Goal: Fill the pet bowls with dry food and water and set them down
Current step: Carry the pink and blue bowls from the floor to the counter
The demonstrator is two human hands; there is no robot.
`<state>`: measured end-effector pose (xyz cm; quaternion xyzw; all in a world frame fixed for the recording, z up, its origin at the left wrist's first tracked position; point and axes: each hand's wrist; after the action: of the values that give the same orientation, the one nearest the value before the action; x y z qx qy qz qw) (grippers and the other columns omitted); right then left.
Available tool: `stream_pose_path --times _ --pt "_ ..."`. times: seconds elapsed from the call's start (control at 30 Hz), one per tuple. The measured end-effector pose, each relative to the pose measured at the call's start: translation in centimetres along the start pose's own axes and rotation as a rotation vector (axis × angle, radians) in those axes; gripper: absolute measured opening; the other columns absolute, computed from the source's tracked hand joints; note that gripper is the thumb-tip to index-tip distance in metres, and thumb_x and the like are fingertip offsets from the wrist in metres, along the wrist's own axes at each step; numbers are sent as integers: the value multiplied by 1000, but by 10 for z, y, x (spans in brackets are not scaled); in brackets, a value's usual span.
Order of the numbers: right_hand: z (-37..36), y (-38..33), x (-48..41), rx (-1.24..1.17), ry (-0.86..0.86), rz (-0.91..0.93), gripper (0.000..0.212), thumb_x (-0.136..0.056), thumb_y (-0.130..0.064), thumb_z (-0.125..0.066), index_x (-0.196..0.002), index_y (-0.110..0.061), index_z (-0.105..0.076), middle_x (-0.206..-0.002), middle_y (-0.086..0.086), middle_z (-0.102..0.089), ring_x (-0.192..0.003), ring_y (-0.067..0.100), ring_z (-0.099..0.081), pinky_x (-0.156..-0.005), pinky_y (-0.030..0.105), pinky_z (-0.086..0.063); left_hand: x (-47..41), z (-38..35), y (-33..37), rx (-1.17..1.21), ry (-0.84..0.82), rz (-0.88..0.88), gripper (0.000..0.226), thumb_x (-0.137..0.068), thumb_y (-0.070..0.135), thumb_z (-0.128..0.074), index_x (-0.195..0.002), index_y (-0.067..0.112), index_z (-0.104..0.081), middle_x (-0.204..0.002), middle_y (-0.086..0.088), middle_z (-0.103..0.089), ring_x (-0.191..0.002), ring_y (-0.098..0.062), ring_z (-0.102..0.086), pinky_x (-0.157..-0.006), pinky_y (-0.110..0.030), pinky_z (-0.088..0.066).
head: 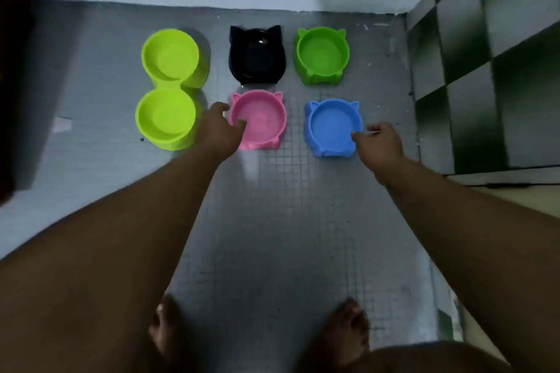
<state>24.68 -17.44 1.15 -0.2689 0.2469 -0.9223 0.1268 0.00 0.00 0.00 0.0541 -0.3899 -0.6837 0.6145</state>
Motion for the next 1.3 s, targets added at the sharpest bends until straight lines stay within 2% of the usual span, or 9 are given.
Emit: stream_pose_path --times 0.13,0.33,0.47,0.57,0.8,0.93,1.03,1.17,1.3 --pt "-31 2 -28 -56 3 -88 67 -81 -37 -76 -136 -10 -49 -132 17 -58 -114 33 -62 -97 43 -53 -19 -24 -13 63 -23 77 74 -88 46 -70 -146 7 -48 -132 -23 -62 -118 -38 -62 -99 -48 -54" --pt "-48 9 -45 -65 75 -99 52 -77 -28 -75 -124 -16 -54 -125 14 -59 -105 33 -65 -90 47 -57 -37 -46 -26 91 36 130 71 -66 33 -59 -133 10 -56 -124 -20 -63 -105 -39 -65 -89 -49 -59" --pt "-46 12 -48 2 -3 -161 56 -78 -10 -75 -129 -7 -53 -129 16 -59 -111 35 -63 -93 44 -56 -33 -46 -20 84 19 168 63 -73 14 -60 -135 10 -52 -126 -20 -57 -103 -42 -64 -80 -53 -61" --pt "-45 9 -48 -39 -16 -159 48 -77 2 -68 -124 -3 -60 -122 17 -64 -108 34 -65 -92 44 -57 -30 -41 -15 105 8 155 73 -69 21 -58 -141 13 -48 -128 -19 -55 -104 -43 -64 -76 -54 -62" --pt "-37 1 -31 54 -26 -89 46 -86 -4 -55 -129 -8 -40 -125 20 -57 -107 39 -61 -89 48 -55 -19 -22 -9 176 7 74 78 -82 19 -55 -157 32 -36 -133 -18 -62 -104 -35 -67 -86 -48 -61" --pt "-31 -4 -21 12 -57 -53 61 -87 -1 -46 -141 -24 -33 -125 21 -54 -103 39 -61 -81 48 -57 -11 -15 -3 236 -67 11 72 -94 11 -53 -158 39 -34 -132 -14 -60 -90 -32 -69 -57 -40 -63" --pt "-15 -9 -7 -102 -80 33 67 -83 -9 -48 -145 -32 -36 -126 16 -56 -103 38 -62 -81 50 -58 -1 -10 6 381 -145 17 67 -102 9 -51 -159 39 -32 -134 -9 -56 -79 -27 -68 -53 -42 -63" --pt "33 -33 30 -325 -132 38 57 -91 -10 -49 -142 -35 -43 -118 9 -56 -100 35 -63 -69 62 -58 32 22 36 577 -198 49 64 -104 4 -47 -157 38 -37 -117 -11 -54 -80 -29 -62 -59 -43 -64" --pt "108 -83 86 -475 -153 -8 55 -96 -7 -49 -142 -35 -42 -126 6 -53 -107 32 -61 -67 53 -61 83 97 90 631 -204 76 62 -104 4 -47 -156 37 -40 -93 -10 -52 -69 -23 -61 -65 -48 -64"
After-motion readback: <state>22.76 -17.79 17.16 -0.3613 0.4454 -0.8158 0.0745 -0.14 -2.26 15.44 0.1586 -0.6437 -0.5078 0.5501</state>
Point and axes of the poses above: each hand's wrist, its own x-axis away from the middle knuckle, its own z-axis out of the back of the hand, y = z × x
